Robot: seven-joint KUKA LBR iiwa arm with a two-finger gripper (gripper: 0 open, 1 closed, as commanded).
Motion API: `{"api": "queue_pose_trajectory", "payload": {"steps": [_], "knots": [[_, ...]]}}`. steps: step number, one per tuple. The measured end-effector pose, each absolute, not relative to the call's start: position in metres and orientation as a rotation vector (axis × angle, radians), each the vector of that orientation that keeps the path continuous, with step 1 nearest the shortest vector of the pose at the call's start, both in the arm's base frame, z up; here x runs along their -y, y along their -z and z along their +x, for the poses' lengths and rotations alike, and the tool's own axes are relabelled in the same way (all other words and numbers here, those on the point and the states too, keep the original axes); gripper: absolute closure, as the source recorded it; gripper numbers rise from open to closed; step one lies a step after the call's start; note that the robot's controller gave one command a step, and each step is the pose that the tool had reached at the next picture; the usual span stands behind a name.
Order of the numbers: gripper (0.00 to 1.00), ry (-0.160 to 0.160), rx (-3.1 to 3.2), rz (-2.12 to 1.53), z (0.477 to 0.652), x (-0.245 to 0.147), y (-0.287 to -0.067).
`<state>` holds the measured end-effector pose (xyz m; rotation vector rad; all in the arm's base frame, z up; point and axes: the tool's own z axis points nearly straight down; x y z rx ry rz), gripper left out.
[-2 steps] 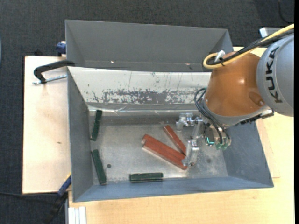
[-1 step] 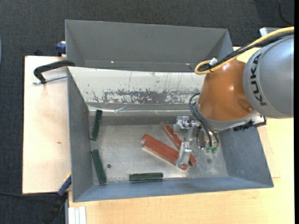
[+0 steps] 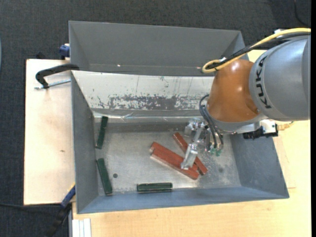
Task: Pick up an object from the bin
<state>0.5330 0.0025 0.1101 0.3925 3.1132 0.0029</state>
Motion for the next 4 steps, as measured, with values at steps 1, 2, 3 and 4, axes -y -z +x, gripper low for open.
{"api": "queue_pose_trajectory", "payload": {"steps": [1,2,3,4], "knots": [[1.00,-0.007,-3.030,0.794,0.513,0.006,-0.075],[0.00,-0.003,-3.036,0.795,0.510,0.006,-0.072],[0.00,-0.003,-3.036,0.795,0.510,0.006,-0.072],[1.00,-0.006,-2.964,1.021,0.502,-0.056,-0.076]]}}
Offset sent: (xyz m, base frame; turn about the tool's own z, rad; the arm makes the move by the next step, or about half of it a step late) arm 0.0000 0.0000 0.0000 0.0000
